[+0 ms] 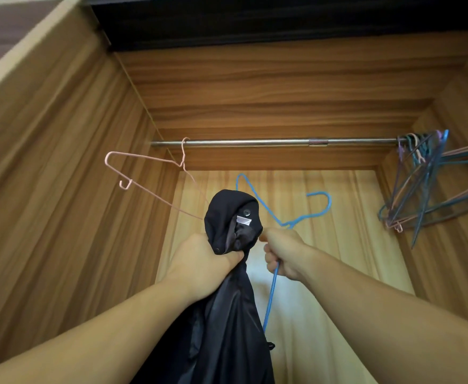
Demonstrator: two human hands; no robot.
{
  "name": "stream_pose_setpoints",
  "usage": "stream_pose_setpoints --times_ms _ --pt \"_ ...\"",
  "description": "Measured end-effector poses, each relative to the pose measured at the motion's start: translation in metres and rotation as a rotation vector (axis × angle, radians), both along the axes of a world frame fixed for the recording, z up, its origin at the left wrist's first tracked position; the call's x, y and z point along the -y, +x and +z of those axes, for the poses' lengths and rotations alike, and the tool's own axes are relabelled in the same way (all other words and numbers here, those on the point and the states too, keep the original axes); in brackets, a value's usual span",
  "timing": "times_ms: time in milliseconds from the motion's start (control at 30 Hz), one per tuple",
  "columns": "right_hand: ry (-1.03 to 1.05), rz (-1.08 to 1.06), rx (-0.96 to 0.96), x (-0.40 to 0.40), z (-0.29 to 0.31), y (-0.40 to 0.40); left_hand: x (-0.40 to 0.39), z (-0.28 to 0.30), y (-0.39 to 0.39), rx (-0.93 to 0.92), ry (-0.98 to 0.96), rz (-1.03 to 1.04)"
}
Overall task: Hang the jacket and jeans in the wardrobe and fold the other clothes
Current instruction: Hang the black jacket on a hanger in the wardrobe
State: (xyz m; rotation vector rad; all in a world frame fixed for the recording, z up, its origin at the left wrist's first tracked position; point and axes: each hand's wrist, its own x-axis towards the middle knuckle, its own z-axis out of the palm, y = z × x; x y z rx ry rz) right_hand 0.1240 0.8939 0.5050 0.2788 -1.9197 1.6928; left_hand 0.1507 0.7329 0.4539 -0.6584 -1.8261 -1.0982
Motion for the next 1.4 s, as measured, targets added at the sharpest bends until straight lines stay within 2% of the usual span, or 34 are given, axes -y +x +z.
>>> stream_pose_setpoints --times_ms 67,200,400,600,733,833,933,1133,1200,1333,1400 --pt "-0.019 0.020 0.006 0.011 -0.002 0.008 0.010 -0.005 0.004 0.028 0.015 -0.017" --pt "0.084 0.031 0.057 0.030 -0.020 0.026 0.031 -0.021 0.007 0.094 0.006 -0.052" --pt "0.109 0.073 0.202 0.048 -0.074 0.063 0.041 -0.070 0.006 0.218 -0.003 -0.194" --pt "0.227 0.049 0.321 0.041 -0.117 0.111 0.035 -0.102 0.033 0.231 -0.203 -0.229" --pt "0.160 0.025 0.243 0.042 -0.124 0.152 0.035 -0.094 0.087 0.240 -0.347 -0.285" --pt "0.174 -0.125 0.162 0.039 -0.128 0.198 0.043 -0.097 0.134 0.276 -0.418 -0.229" --pt "0.166 -0.236 0.125 0.026 -0.145 0.254 0.060 -0.113 0.185 0.322 -0.406 -0.147" --pt "0.136 -0.283 0.198 0.008 -0.212 0.360 0.064 -0.158 0.282 0.387 -0.540 0.035" --pt "0.168 -0.302 0.261 0.008 -0.225 0.390 0.061 -0.168 0.303 0.394 -0.522 0.004" --pt "0.341 -0.202 0.471 0.019 -0.237 0.443 0.062 -0.173 0.340 0.529 -0.234 -0.184" --pt "0.364 -0.165 0.482 0.030 -0.243 0.456 0.062 -0.172 0.356 0.506 -0.204 -0.219"
